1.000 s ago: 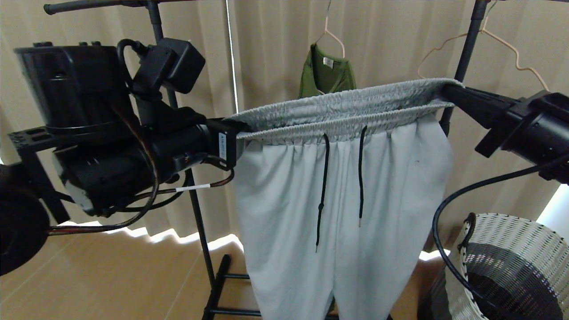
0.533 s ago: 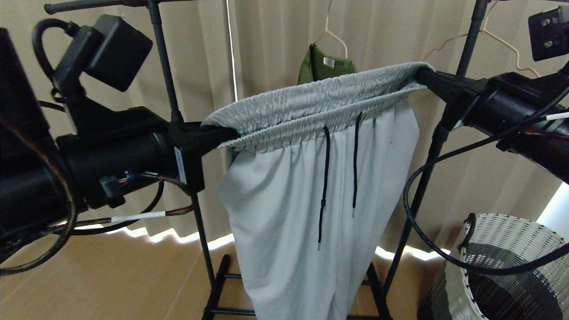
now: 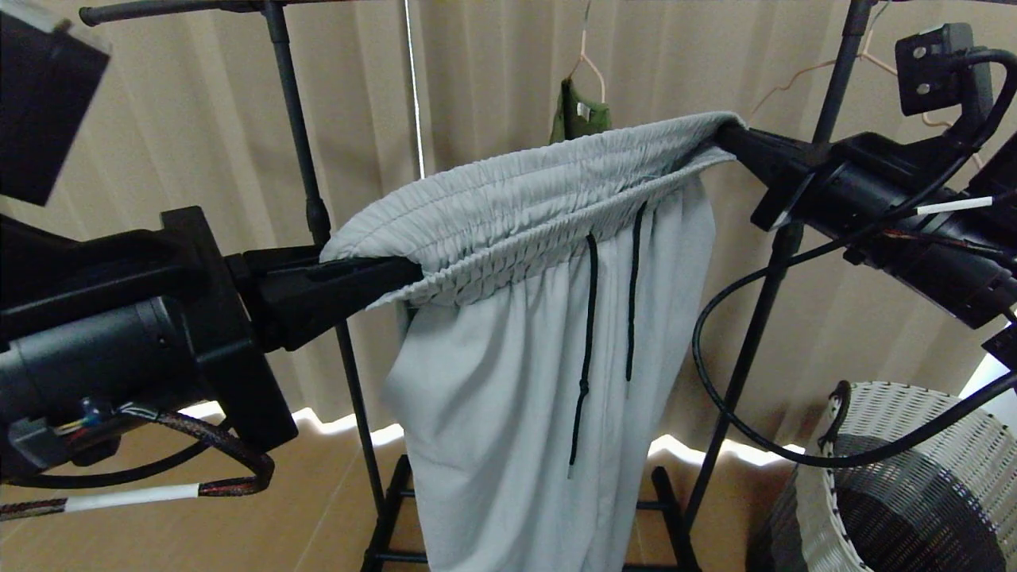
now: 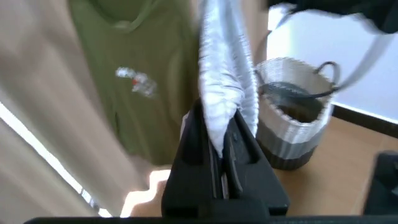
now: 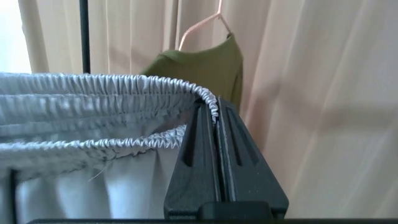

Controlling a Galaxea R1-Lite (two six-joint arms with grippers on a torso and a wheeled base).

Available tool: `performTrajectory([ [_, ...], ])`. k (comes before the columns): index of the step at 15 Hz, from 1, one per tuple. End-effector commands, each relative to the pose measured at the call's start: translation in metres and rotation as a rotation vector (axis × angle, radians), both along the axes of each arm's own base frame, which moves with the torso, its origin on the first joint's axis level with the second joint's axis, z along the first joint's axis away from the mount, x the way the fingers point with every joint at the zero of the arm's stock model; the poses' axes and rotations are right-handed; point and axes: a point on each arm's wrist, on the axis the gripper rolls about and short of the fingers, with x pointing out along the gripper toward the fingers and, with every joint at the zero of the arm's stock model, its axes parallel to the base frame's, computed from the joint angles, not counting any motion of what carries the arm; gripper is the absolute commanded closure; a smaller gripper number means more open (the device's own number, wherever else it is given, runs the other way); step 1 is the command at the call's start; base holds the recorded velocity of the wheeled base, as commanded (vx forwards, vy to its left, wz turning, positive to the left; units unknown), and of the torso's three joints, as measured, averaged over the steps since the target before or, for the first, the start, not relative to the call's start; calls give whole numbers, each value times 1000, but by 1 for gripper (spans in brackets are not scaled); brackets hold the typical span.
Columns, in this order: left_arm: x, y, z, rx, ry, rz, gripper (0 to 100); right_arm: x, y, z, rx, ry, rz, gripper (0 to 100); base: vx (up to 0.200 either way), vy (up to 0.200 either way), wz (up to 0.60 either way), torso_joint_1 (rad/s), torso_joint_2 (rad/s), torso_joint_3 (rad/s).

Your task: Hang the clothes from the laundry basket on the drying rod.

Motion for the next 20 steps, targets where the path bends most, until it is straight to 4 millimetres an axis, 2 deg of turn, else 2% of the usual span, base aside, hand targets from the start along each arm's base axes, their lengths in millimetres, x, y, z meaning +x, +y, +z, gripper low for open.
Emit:
performTrajectory([
  [1,-4,1,2,-2,-13,-10,100,-3,-1,1,0,-2,-1,100,0,0,0,0,0,0],
  [3,1,0,4,11,-34,26,100,-15,-6,10,5,-25,-7,100,0,0,0,0,0,0],
  [4,17,-1,5,57,-66,131,100,-28,-11,22,4,-67,-12,100,0,0,0,0,0,0],
  [6,35,-12,13,65,-98,229,100,-47,-17,31,-15,-66,-17,100,0,0,0,0,0,0],
  [7,35,-12,13,65,-98,229,100,-47,-17,31,-15,-66,-17,100,0,0,0,0,0,0],
  [8,48,-23,15,26,-131,257,100,-65,-24,30,-17,-61,-17,100,0,0,0,0,0,0],
  [10,55,-31,7,6,-146,276,100,-79,-29,17,-28,-33,-16,100,0,0,0,0,0,0],
  [11,60,-36,3,-6,-152,321,100,-84,-31,2,-44,10,-16,100,0,0,0,0,0,0],
  [16,48,-40,2,-15,-151,301,100,-93,-34,-8,-51,29,-12,100,0,0,0,0,0,0],
  [20,49,-40,3,-17,-153,304,100,-94,-34,-9,-51,31,-13,100,0,0,0,0,0,0],
])
